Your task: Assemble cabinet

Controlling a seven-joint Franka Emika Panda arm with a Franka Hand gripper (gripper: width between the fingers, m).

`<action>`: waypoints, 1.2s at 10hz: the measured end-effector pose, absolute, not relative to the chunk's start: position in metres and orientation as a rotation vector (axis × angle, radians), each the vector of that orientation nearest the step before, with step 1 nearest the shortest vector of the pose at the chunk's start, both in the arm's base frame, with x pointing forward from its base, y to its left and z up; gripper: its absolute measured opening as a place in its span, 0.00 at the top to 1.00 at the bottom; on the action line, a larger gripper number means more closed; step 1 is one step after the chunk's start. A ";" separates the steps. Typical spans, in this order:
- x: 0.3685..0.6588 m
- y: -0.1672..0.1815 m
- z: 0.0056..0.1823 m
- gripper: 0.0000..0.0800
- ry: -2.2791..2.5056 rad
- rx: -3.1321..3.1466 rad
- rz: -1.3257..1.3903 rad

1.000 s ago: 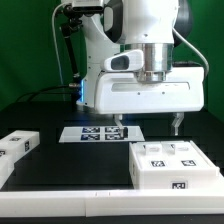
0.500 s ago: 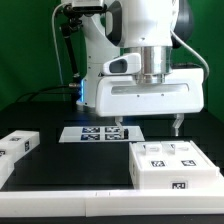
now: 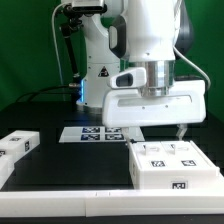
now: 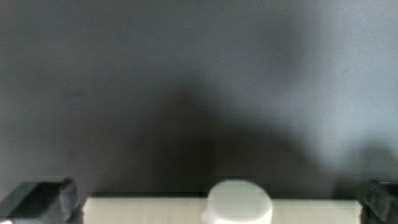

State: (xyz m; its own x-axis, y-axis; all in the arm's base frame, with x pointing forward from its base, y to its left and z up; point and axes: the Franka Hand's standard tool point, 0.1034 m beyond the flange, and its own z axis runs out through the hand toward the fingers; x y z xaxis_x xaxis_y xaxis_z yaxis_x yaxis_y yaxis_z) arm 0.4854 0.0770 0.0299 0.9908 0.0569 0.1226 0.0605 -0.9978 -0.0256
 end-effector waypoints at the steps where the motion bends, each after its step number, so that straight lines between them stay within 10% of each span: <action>1: 0.487 0.078 0.023 0.00 -0.081 -3.102 -0.186; 7: 0.498 0.083 0.005 0.00 -0.103 -3.094 -0.199; 11: 0.498 0.081 0.005 0.51 -0.162 -3.096 -0.199; 12: 0.497 0.078 0.004 0.51 -0.192 -3.098 -0.197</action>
Offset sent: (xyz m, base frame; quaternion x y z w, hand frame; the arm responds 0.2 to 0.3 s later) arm 0.0138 -0.0062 -0.0207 -0.0129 0.0289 0.0055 0.9995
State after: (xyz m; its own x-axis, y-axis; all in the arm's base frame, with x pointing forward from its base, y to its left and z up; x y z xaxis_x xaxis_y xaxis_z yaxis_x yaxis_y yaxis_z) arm 0.4970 0.0779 0.0042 0.9843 0.1212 0.1279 0.1252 -0.9919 -0.0231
